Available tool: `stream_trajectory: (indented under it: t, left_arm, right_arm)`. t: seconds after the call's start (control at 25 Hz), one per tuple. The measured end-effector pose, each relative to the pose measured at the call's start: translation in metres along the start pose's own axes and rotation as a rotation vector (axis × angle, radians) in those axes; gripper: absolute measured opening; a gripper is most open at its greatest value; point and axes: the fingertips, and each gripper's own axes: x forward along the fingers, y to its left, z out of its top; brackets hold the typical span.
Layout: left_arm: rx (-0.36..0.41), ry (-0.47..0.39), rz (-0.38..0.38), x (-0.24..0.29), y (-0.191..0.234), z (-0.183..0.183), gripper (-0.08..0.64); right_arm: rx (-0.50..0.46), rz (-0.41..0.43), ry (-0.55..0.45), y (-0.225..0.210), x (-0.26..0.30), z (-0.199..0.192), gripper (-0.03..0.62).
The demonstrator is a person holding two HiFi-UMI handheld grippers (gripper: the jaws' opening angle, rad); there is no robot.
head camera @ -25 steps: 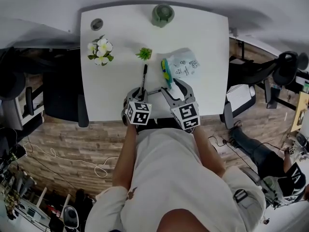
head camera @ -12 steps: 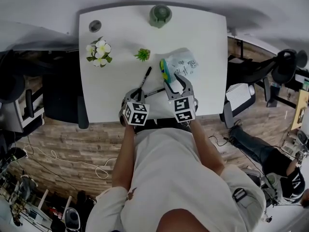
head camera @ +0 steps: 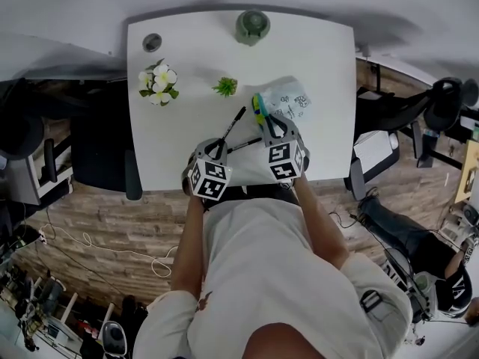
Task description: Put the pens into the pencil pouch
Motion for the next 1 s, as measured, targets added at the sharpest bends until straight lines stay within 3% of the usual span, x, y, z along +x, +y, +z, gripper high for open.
stream_trajectory:
  t: [0.64, 1.0]
  left_arm:
    - [0.246, 0.01, -0.169, 0.001, -0.026, 0.039, 0.028]
    - [0.303, 0.016, -0.235, 0.016, -0.041, 0.06, 0.029]
  right_arm:
    - [0.032, 0.03, -0.088, 0.004, -0.035, 0.013, 0.021]
    - [0.026, 0.049, -0.113, 0.012, -0.045, 0.013, 0.021]
